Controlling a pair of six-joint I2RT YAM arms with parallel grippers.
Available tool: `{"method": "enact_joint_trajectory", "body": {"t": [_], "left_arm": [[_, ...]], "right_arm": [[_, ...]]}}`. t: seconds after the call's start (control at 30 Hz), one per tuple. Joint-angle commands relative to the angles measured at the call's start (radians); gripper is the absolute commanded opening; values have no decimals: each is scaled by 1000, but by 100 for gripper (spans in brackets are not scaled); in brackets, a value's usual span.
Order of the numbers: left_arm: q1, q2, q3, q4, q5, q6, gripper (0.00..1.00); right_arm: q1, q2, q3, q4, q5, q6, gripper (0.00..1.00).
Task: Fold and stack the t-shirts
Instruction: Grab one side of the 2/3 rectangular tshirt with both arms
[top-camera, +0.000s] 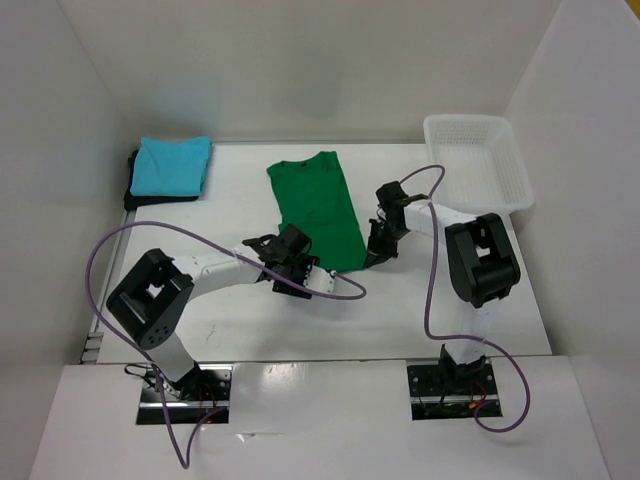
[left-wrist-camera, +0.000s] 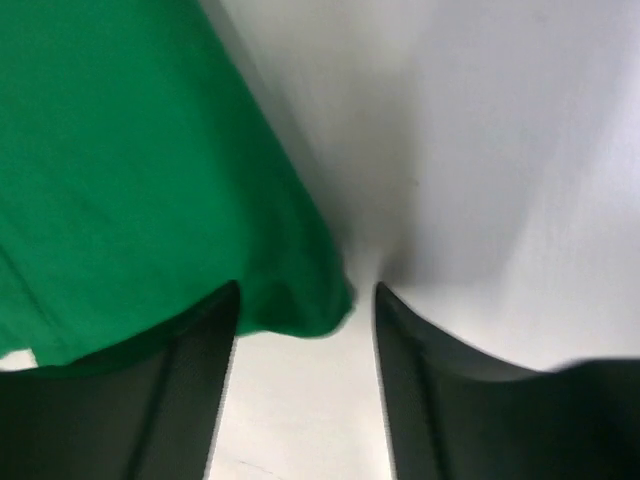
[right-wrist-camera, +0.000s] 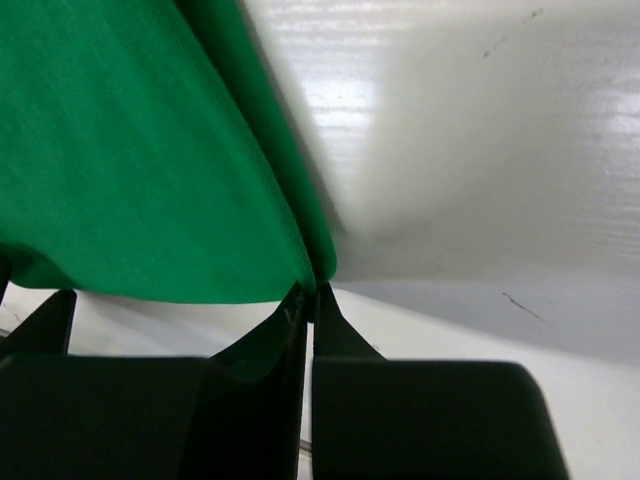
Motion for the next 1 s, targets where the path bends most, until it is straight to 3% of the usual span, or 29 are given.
{"method": "enact_joint_trajectory", "body": {"t": [0.0,0.17,0.37,0.5,0.53,0.67,0.8,0.97], "left_arm": [[3,-31,3,-144,64,-3,67],[3,-31,-32,-155,55,29,69],[3,-31,-81,-40,-27,40,67],[3,-10,-81,44,-37,16,51],[3,-10,-81,66,-50,0,40],[3,49,-81,83,-82,-9,15],[3,47,-72,46,-73,-31,0],[3,-10,6,-104,-28,-98,0]], "right_arm": [[8,-66,-20,1,-17,4,0],[42,-84,-38,1,-17,25,0],[51,-104,-48,1,-17,35,0],[51,-104,-48,1,-17,35,0],[51,-104,-48,1,-17,35,0],[51,-104,-48,1,-17,35,0],[51,-104,-48,-8,-17,35,0],[88,-147,-39,-88,26,35,0]]}}
